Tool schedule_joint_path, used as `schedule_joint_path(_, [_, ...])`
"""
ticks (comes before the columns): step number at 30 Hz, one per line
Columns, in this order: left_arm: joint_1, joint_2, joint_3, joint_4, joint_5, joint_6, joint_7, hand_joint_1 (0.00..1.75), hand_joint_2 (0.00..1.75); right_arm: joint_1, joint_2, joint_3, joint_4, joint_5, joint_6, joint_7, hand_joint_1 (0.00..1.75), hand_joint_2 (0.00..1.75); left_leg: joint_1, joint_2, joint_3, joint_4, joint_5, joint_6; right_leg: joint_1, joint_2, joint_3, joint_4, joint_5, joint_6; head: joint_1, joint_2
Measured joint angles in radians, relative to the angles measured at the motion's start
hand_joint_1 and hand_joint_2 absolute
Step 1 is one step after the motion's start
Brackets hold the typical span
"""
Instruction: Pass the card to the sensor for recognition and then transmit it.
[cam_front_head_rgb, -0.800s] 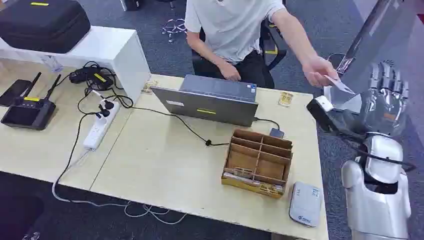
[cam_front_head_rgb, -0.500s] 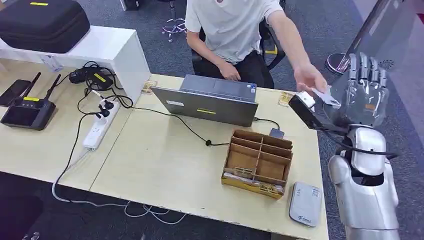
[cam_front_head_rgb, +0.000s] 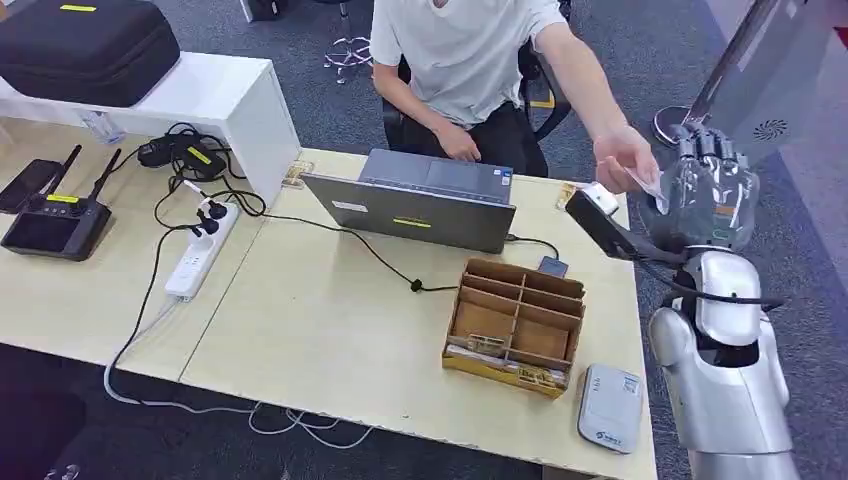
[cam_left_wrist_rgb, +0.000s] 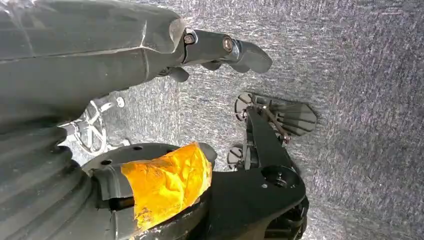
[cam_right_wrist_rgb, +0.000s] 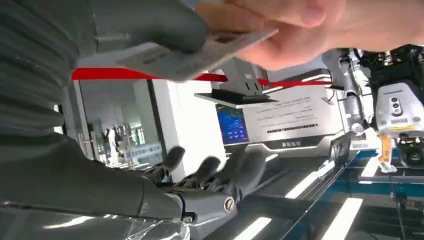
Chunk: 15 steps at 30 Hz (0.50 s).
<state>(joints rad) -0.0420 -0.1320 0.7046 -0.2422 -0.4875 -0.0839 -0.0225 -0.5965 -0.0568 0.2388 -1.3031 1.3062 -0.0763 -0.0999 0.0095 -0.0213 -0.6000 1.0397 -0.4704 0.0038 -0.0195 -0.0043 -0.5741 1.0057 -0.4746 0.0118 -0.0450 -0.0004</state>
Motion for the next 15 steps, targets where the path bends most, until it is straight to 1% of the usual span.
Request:
schedule_joint_path(10, [0.000,0.000,0.017,0.000,-0.003,-0.003,0.002,0.00,1.75,-0.010,0.000,0.007,0.005,-0.018,0.000,-0.004,1.75,1.75,0.000,0.000,0.000,0.000,0.000,0.000,0.000,0.000,0.000,0.000,0.000,0.000,0.000,0.000])
schedule_joint_path(15, [-0.001,0.000,0.022,0.000,-0.006,-0.015,0.022,0.00,1.75,-0.011,0.000,0.011,0.006,-0.037,-0.003,-0.014,1.75,1.75,0.000,0.000,0.000,0.000,0.000,0.000,0.000,0.000,0.000,0.000,0.000,0.000,0.000,0.000])
